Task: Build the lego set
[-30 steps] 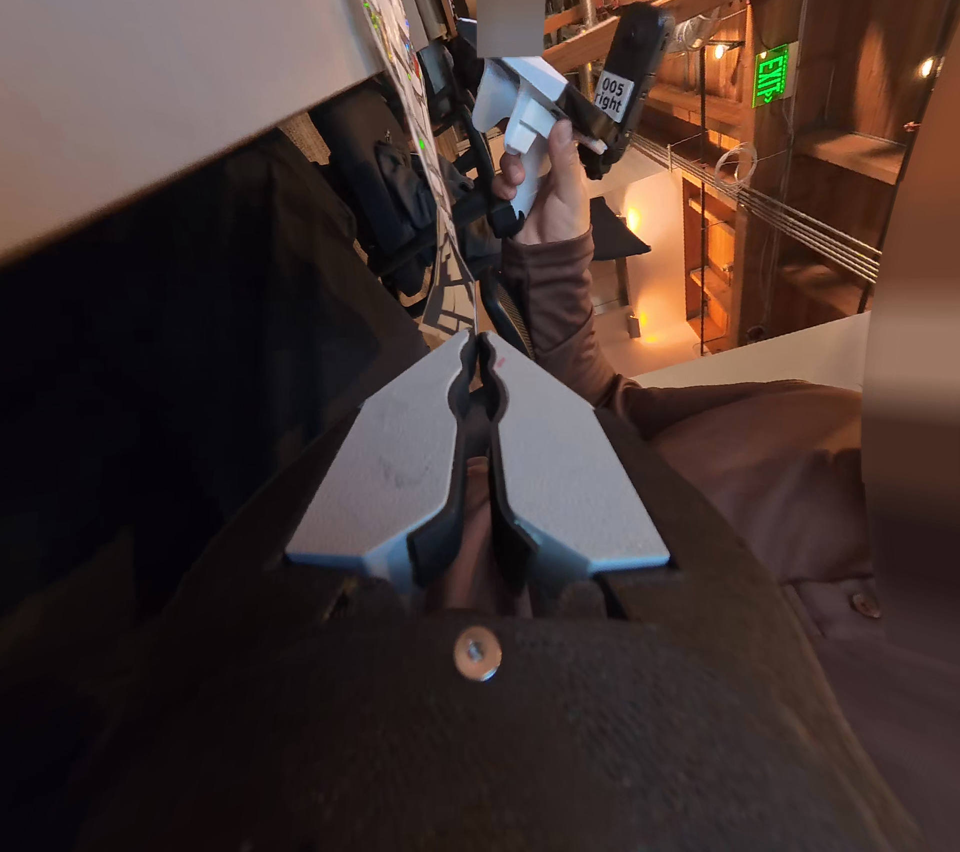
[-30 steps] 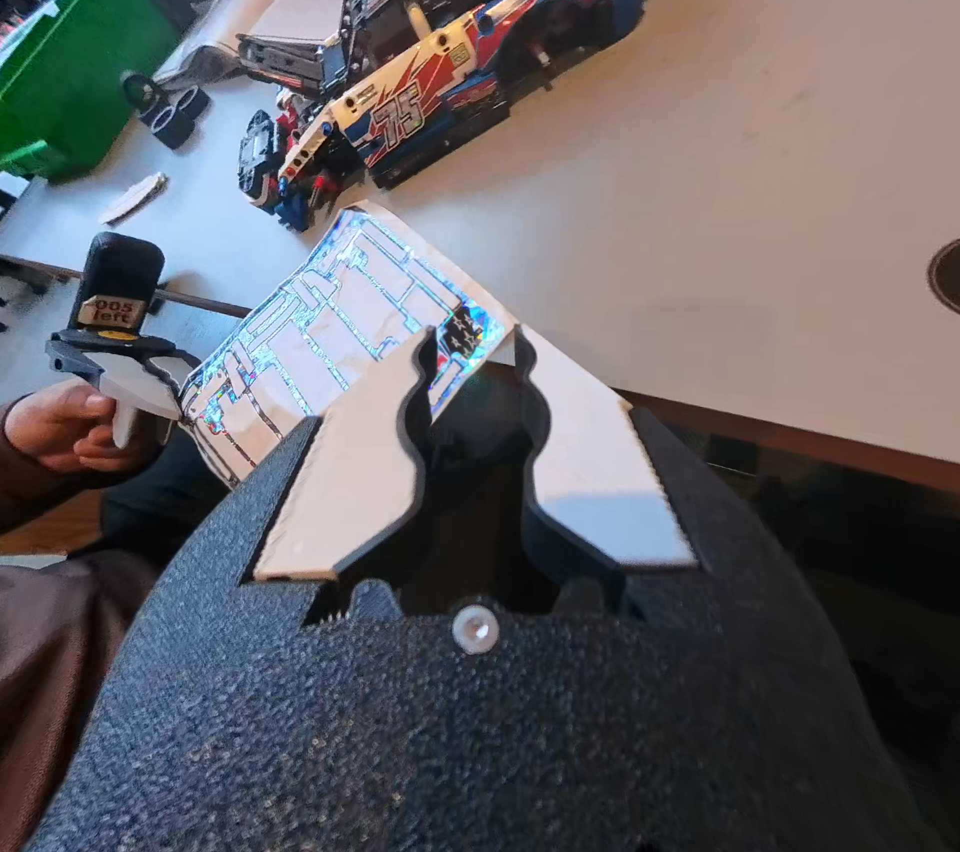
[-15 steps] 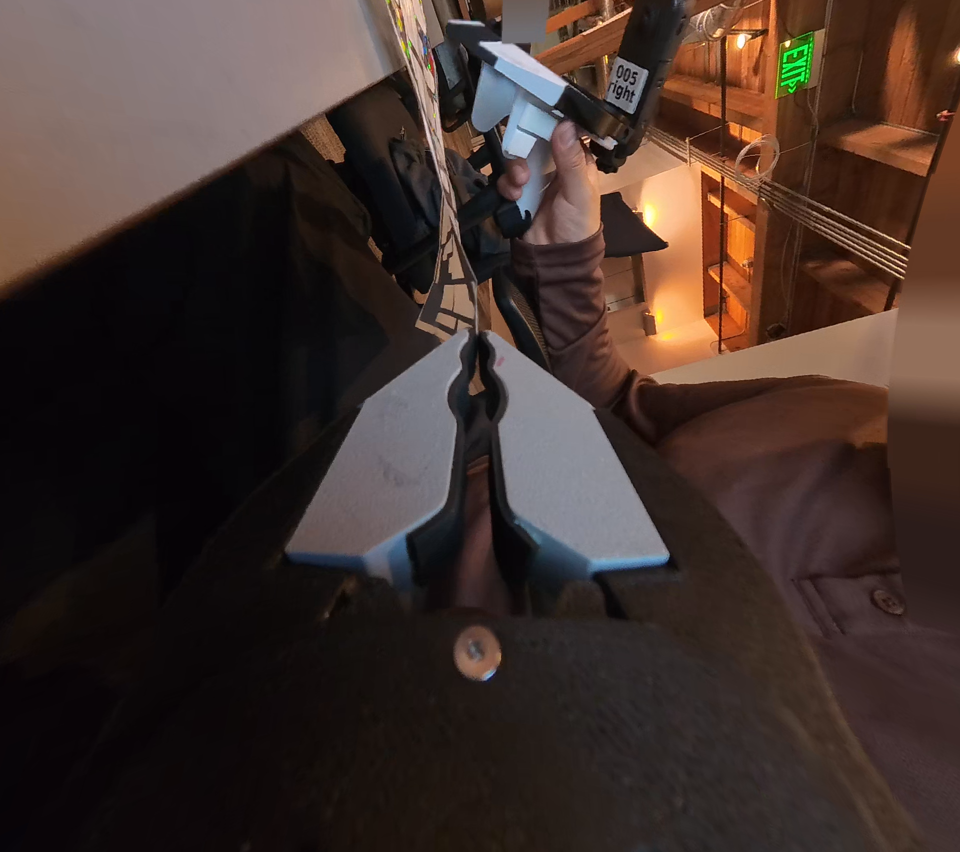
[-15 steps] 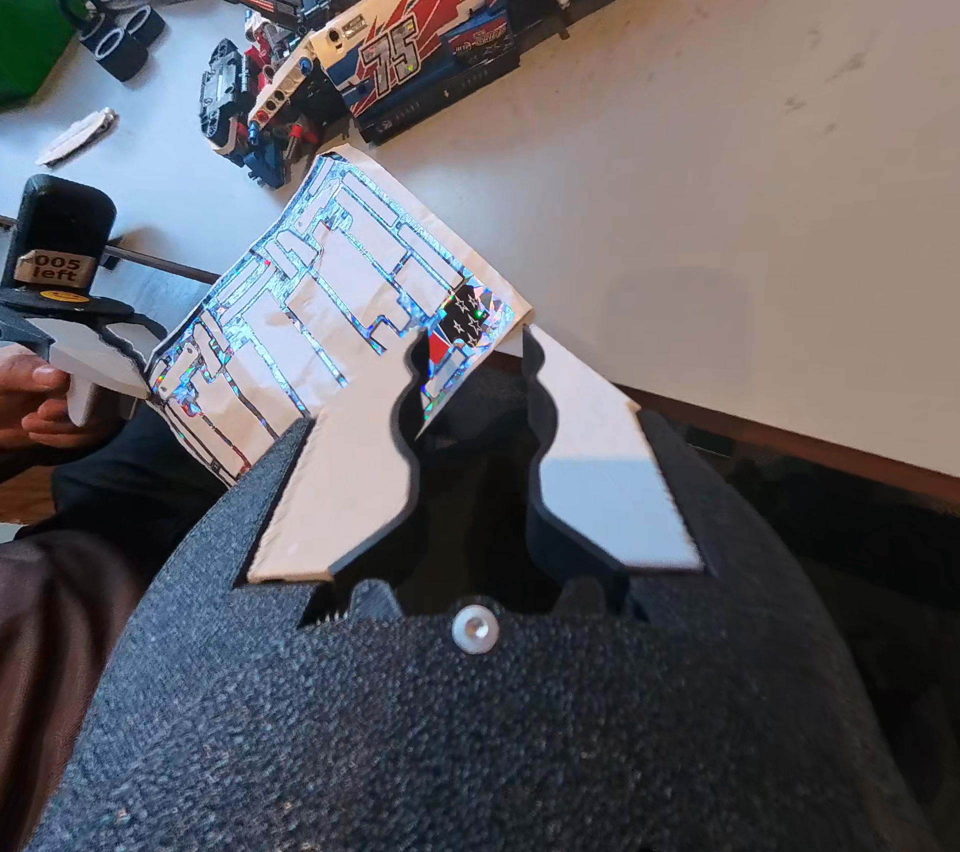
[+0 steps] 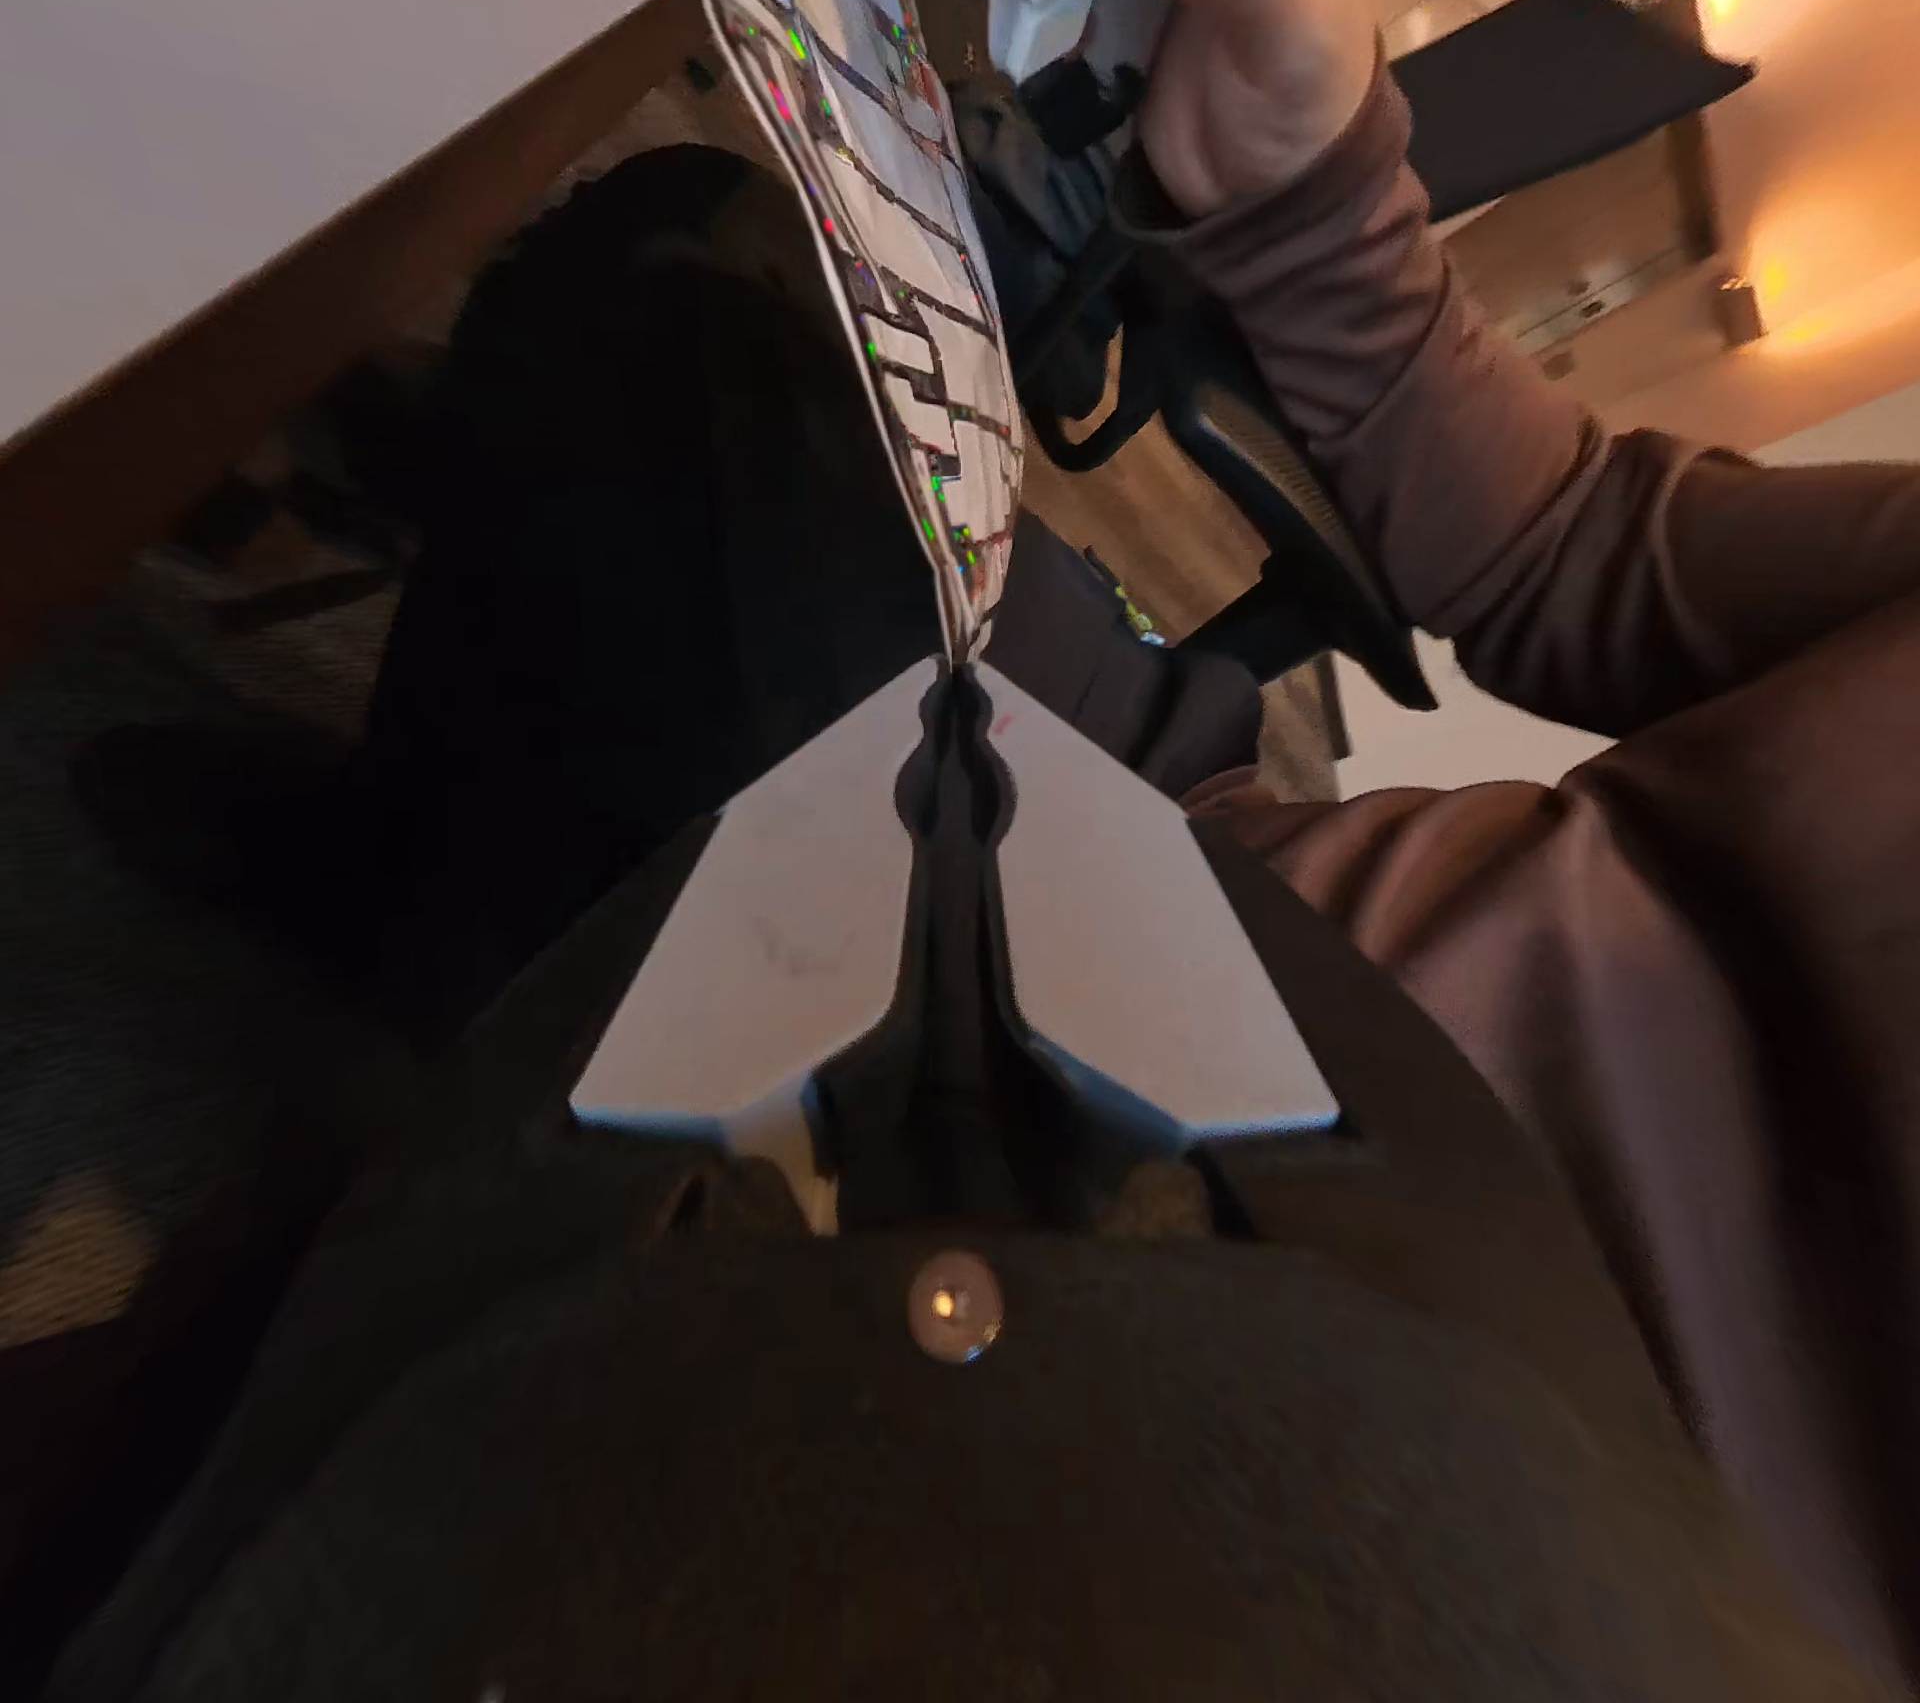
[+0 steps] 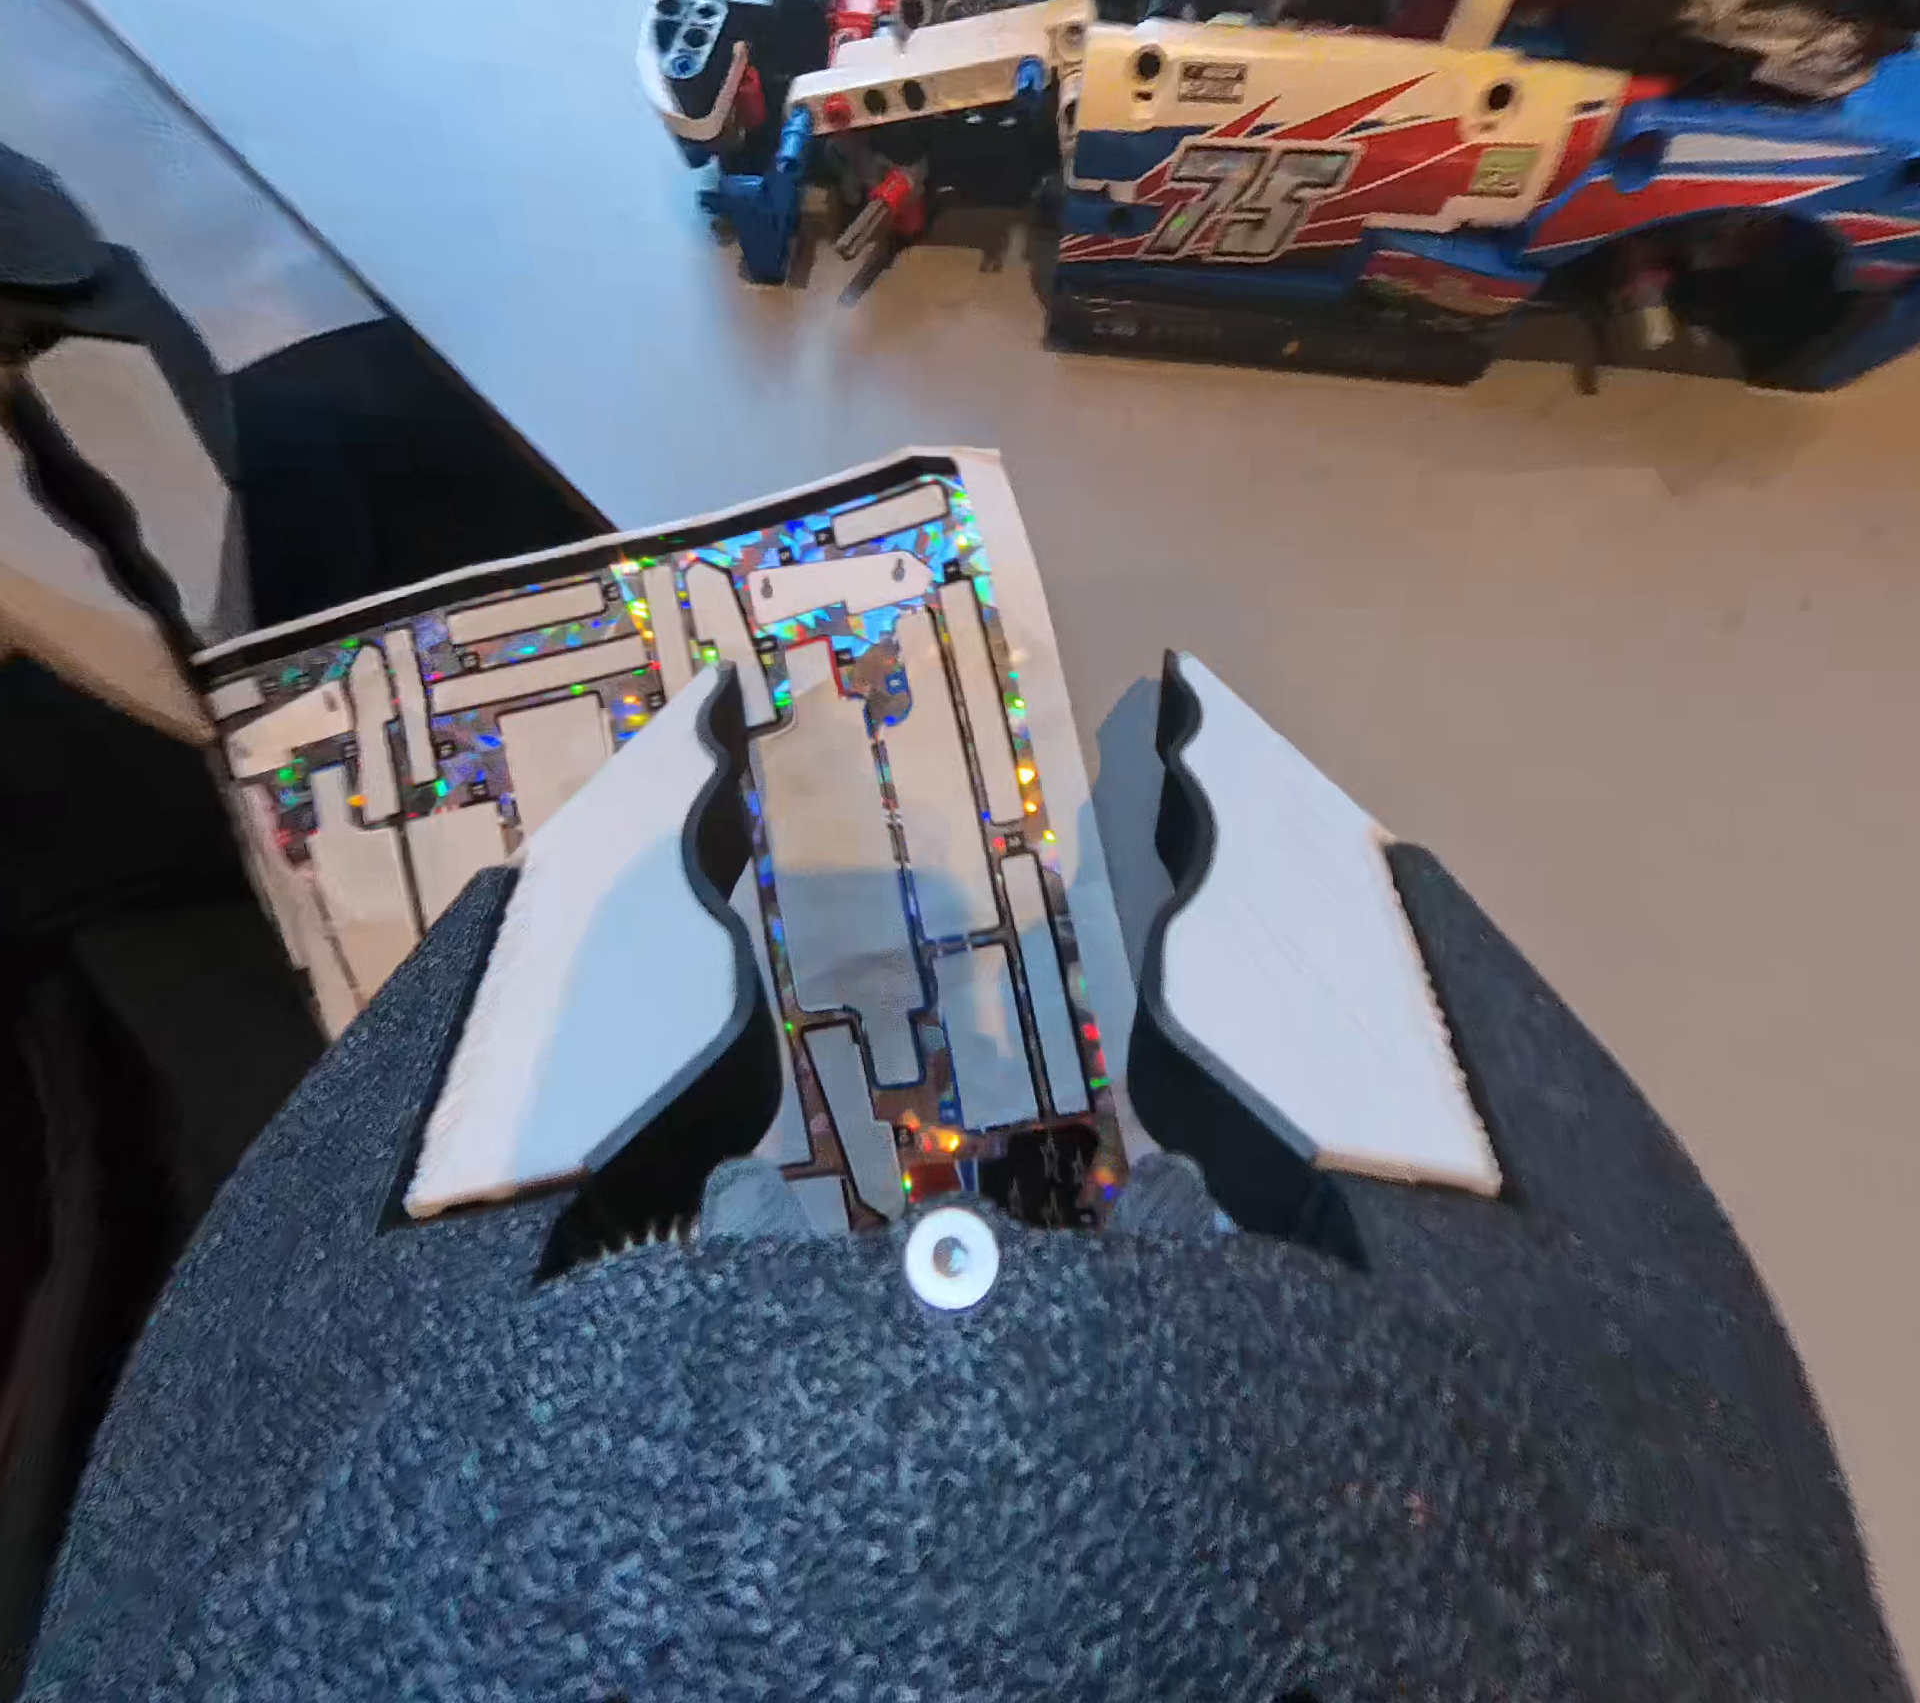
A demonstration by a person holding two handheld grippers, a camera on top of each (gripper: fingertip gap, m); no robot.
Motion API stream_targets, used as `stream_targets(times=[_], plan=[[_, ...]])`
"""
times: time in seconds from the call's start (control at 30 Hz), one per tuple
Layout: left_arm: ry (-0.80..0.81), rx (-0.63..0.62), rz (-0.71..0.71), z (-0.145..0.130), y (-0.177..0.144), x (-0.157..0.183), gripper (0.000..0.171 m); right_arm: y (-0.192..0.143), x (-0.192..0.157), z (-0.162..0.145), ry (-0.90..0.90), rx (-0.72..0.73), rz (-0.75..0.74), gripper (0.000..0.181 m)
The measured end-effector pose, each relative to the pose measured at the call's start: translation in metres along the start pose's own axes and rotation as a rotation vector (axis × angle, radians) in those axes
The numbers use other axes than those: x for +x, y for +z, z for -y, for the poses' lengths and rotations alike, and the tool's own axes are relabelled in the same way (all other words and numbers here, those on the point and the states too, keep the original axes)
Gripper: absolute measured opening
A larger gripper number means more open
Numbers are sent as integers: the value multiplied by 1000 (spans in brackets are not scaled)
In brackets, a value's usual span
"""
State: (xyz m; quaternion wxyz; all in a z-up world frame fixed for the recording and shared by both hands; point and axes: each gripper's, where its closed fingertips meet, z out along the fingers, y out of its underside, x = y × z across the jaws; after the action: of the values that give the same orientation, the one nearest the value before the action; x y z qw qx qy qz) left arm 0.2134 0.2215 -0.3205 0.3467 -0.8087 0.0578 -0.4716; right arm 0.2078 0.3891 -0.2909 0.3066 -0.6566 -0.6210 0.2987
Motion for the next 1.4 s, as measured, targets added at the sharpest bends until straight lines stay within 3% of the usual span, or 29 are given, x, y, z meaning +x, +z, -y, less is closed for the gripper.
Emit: stream_targets(times=[0.07, 0.1, 0.13, 0.17, 0.37, 0.53, 0.67, 0.93, 1.17, 1.23, 1.33, 1.4], plan=[[53, -13, 14, -1, 0, 1, 0, 6, -3, -4, 37, -29, 74, 69], [72, -22, 29, -1, 0, -1, 0, 7, -4, -5, 49, -25, 95, 55], [88, -32, 47, -3, 0, -3, 0, 5, -11, -6, 54, -25, 142, 20], [102, -39, 61, -4, 0, -4, 0, 4, -18, -8, 58, -41, 188, 4], [120, -55, 84, -5, -4, -9, 0, -11, -32, 6, 72, 21, 239, 0], [176, -63, 152, -3, -12, -15, 0, -47, -50, 37, 93, 154, 320, 0], [184, -64, 129, -3, -15, -9, 0, -77, -62, 57, 89, 232, 358, 0], [413, -45, 214, 24, -39, 16, 41, -114, -93, 75, -10, 276, 401, 0], [578, -2, 259, 75, -35, 54, 52, -119, -122, 80, -61, 251, 483, 1], [621, 24, 228, 87, -30, 70, 45, -119, -128, 82, -64, 246, 511, 0], [672, 27, 174, 91, -20, 88, 3, -124, -133, 87, -44, 269, 562, 0], [674, 46, 158, 91, -17, 94, 0, -125, -130, 89, -27, 278, 558, 0]])
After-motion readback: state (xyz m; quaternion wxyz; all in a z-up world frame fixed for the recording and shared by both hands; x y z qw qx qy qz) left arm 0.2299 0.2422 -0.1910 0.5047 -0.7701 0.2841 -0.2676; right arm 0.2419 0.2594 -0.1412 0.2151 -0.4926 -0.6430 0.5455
